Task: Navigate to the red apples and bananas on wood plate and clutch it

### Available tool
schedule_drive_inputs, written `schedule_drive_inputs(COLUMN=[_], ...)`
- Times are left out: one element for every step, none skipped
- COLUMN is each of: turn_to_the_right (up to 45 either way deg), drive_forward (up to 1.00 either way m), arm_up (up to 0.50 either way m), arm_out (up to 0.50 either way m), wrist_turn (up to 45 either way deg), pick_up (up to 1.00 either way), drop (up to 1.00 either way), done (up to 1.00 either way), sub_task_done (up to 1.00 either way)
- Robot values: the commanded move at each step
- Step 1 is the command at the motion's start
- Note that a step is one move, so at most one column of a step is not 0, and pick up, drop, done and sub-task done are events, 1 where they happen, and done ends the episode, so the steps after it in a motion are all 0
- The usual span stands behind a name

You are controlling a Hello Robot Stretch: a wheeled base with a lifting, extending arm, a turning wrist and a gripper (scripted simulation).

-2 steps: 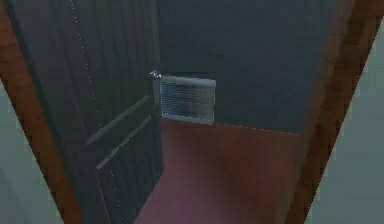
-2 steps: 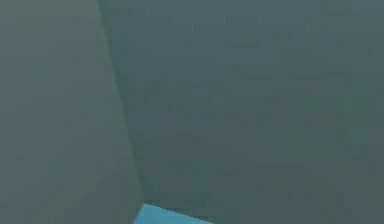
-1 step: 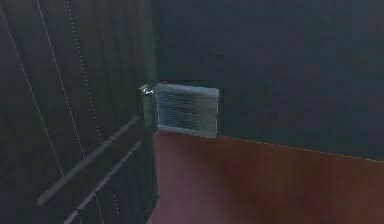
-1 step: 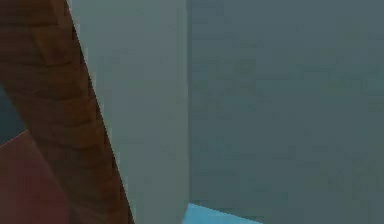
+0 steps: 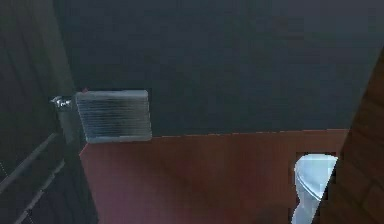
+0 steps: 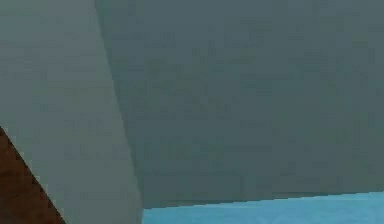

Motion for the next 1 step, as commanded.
schedule_drive_inputs(turn_to_the_right=[0.0], drive_forward=[0.65], arm_up=[0.00], arm_out=[0.00], wrist_turn=[0.0], pick_up=[0.00], drop=[0.00], done=[0.00], sub_task_done=[0.00])
